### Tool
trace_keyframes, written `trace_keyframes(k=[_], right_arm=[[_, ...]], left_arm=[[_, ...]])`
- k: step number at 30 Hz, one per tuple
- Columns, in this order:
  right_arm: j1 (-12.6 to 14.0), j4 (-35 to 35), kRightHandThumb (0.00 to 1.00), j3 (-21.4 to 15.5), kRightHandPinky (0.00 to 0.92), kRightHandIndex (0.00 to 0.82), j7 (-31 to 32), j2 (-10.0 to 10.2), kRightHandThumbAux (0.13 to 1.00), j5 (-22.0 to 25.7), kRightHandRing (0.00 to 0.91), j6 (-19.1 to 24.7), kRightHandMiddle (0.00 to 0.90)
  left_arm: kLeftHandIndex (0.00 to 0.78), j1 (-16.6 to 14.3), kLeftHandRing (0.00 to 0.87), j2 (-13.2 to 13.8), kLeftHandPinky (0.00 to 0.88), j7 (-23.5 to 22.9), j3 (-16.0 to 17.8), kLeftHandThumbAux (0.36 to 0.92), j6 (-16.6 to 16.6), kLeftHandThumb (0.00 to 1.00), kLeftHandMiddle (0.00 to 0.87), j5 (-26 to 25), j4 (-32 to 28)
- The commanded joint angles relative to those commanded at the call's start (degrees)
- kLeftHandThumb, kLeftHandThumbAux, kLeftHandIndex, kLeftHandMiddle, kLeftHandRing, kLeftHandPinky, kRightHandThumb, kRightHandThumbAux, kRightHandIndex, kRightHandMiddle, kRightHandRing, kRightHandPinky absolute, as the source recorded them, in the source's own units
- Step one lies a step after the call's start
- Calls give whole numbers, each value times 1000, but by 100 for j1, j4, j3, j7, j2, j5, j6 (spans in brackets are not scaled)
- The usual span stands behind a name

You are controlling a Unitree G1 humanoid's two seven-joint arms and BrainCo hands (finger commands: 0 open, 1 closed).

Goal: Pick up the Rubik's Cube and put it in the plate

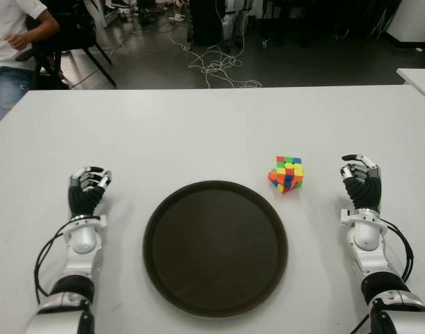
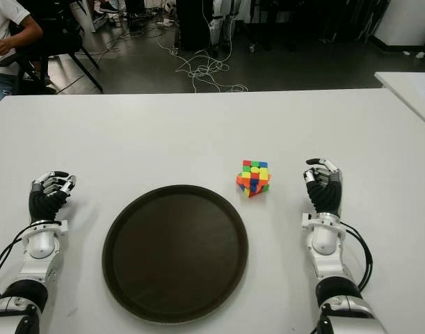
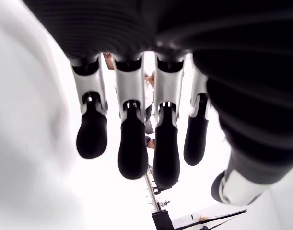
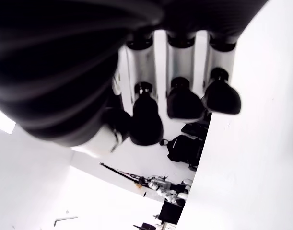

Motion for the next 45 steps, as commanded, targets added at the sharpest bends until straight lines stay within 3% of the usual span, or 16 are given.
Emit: trace_keyframes(k=[27, 45], right_arm=[[94, -374, 694, 0, 818, 438, -6, 107, 725, -3, 825, 253, 818], [89, -630, 694, 6, 801, 438, -105, 90, 726, -48, 809, 627, 801]], left_arm=[[435, 63, 666, -43, 687, 160, -52, 701, 23, 698, 633, 137, -169], [434, 49, 623, -40, 651, 280, -60, 700, -134, 695, 581, 264, -104]])
